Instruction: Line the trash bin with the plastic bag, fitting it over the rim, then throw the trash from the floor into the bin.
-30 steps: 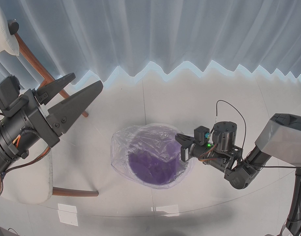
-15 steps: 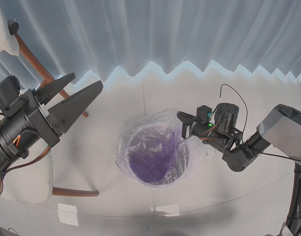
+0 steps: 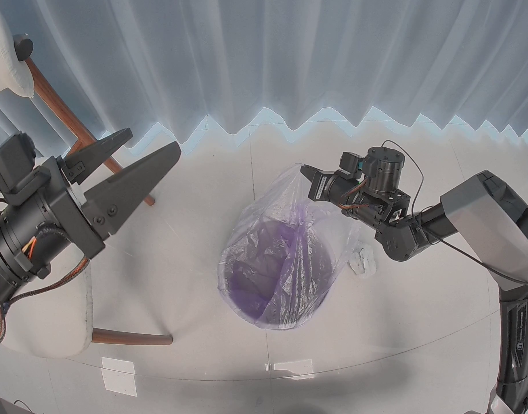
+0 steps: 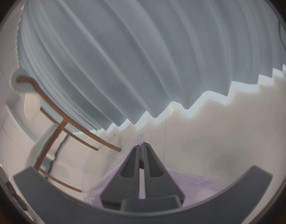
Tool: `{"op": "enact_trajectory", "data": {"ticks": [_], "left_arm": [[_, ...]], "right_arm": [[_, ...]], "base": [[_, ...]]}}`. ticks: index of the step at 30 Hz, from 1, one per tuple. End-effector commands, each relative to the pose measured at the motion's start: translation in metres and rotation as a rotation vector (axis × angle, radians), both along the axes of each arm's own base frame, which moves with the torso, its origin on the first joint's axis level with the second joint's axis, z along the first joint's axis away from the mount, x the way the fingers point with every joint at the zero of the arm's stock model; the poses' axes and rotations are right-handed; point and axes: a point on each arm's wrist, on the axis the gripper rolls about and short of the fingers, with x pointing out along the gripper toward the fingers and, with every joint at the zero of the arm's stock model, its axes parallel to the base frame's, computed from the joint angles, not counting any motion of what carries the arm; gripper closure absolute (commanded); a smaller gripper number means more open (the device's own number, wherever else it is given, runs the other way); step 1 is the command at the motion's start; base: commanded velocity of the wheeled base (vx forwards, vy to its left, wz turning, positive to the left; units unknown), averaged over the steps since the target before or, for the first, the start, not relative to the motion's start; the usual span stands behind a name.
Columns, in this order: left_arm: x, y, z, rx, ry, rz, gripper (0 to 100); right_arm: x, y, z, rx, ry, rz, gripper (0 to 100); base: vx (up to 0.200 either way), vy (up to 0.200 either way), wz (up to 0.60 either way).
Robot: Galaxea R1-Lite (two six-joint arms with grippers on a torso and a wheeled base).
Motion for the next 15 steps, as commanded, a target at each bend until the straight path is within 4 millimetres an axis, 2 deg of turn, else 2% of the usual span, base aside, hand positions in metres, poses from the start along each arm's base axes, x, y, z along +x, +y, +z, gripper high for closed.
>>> {"op": "enact_trajectory", "data": {"ticks": [1,4,15], "left_arm": [[0.000,0.000,-0.001,0.002,0.003,0.000,0],[0.000,0.000,-0.001,0.002,0.004,-0.001,0],[0.001,-0.003,-0.007,0.037,0.002,-0.003,0]], "right_arm": [[0.014,-0.010,-0.017,0.070,0.068,0.006,100],[0.017,-0.023,-0.022,0.155,0.157,0.006,100],[0.026,-0.041,-0.037,0.347,0.350,-0.025,100]], "base": [[0.000,0.000,0.00],[0.000,0.000,0.00],[0.000,0.000,0.00]]}}
